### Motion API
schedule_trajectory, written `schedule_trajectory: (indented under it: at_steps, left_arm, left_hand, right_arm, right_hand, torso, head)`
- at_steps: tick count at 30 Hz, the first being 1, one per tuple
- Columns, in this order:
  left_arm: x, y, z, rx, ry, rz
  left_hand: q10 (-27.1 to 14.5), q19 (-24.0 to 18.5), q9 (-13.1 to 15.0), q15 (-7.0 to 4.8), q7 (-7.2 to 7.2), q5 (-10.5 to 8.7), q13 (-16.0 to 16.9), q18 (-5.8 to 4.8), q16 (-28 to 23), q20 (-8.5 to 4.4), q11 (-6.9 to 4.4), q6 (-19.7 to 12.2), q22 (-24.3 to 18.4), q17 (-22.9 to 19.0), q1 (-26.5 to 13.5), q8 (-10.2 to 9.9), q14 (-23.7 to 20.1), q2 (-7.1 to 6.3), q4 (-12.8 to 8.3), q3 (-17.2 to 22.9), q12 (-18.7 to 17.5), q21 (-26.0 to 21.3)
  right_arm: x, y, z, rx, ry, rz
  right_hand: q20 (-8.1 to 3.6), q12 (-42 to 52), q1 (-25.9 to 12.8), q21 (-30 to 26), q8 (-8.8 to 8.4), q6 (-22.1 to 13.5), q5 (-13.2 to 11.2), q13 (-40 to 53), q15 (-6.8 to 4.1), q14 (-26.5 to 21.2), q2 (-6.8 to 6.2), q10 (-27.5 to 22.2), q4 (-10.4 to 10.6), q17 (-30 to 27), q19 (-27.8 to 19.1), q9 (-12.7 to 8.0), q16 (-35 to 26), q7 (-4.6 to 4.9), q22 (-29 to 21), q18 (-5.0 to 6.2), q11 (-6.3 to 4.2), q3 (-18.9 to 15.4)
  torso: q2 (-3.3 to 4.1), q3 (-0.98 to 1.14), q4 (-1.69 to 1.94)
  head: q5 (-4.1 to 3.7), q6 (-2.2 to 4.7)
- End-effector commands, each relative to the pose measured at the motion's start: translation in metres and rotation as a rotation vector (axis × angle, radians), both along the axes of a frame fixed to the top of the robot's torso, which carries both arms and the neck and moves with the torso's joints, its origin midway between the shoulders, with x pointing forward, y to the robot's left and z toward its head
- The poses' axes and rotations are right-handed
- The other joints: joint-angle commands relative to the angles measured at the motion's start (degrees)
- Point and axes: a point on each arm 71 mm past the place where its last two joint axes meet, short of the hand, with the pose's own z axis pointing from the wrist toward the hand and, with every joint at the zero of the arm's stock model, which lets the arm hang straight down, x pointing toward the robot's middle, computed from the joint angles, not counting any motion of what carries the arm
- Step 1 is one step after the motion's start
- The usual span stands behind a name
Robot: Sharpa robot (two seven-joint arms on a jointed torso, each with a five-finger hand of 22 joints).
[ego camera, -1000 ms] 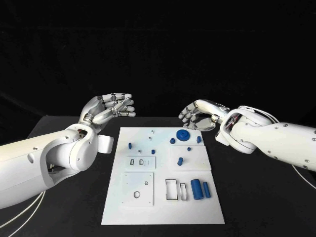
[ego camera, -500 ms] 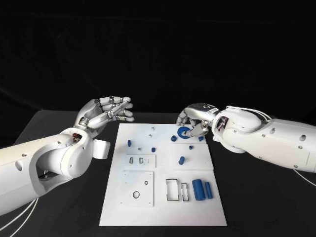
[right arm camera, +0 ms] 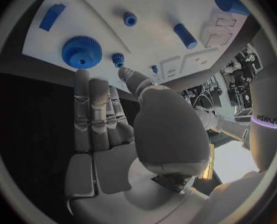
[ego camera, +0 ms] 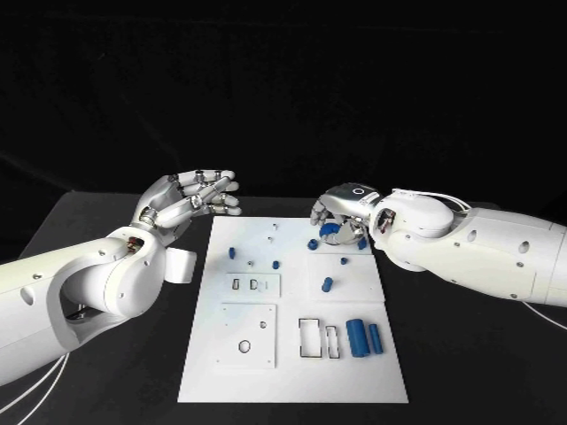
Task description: Assemble the parts on the task board
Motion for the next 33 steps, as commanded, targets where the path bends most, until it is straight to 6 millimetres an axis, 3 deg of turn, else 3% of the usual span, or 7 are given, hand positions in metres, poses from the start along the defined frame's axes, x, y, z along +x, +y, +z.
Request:
schedule_trajectory:
  at_steps: [1,13,23,33]
  left_arm:
    - [-0.001,-0.003,0.001,-0.025,0.01,-0.03]
    - [-0.001,-0.003,0.002,-0.029,0.014,-0.023]
    - [-0.001,-0.002,0.003,-0.031,0.017,-0.016]
    - [0.001,0.0,0.002,-0.032,0.025,-0.013]
  left_hand:
    - [0.4,-0.1,0.1,-0.11,1.39,0.25,0.1,0.98,0.3,-0.09,-0.05,0.1,0.1,0.0,-0.5,0.0,0.0,0.08,0.0,0.4,-0.2,0.2]
    - [0.4,-0.3,0.1,-0.08,1.45,0.25,0.1,0.96,0.4,-0.07,0.0,0.1,0.1,0.3,-0.7,-0.1,-0.2,0.1,0.0,0.5,-0.3,0.4]
    - [0.3,-0.3,0.1,-0.07,1.5,0.25,0.1,0.97,0.5,-0.07,0.02,0.0,0.2,0.4,-0.7,-0.1,-0.2,0.12,0.0,0.6,-0.4,0.5]
    - [0.3,-0.4,0.1,-0.05,1.55,0.25,0.1,0.96,0.6,-0.06,0.06,0.0,0.2,0.6,-0.8,-0.1,-0.3,0.13,-0.1,0.7,-0.4,0.6]
  right_arm:
    - [0.001,0.001,-0.004,-0.048,0.001,-0.005]
    - [0.002,0.007,-0.011,-0.068,0.035,-0.001]
    - [0.002,0.01,-0.014,-0.069,0.052,0.007]
    - [0.003,0.009,-0.015,-0.07,0.066,0.006]
  right_hand:
    - [-0.09,0.4,0.5,2.9,-0.38,0.4,0.3,0.1,-0.06,1.0,-0.11,0.5,0.5,3.1,1.7,0.2,3.5,-0.05,3.8,-0.19,-0.23,0.3]
    - [-0.38,0.6,0.1,10.0,-0.29,0.9,0.6,0.3,-0.08,3.4,-0.39,1.6,1.8,11.2,6.0,0.9,12.0,-0.13,13.5,-1.57,-0.37,1.9]
    - [-0.36,0.5,0.2,11.7,-0.37,0.8,0.7,0.2,-0.09,3.6,-0.37,1.7,2.1,12.7,6.8,1.1,13.7,-0.05,15.7,-1.89,-0.35,2.7]
    - [-0.41,0.7,0.6,13.2,-0.12,1.2,0.5,0.2,-0.24,3.4,0.26,2.8,2.6,13.6,7.2,1.6,15.2,-0.21,17.8,-2.09,-0.55,4.6]
  torso:
    - [0.33,-0.01,-0.02]
    - [1.03,-0.09,0.48]
    - [1.51,-0.24,0.67]
    - [1.73,-0.24,0.62]
  head:
    - [0.21,0.08]
    - [0.3,0.2]
    - [0.28,0.02]
    - [0.32,-0.14]
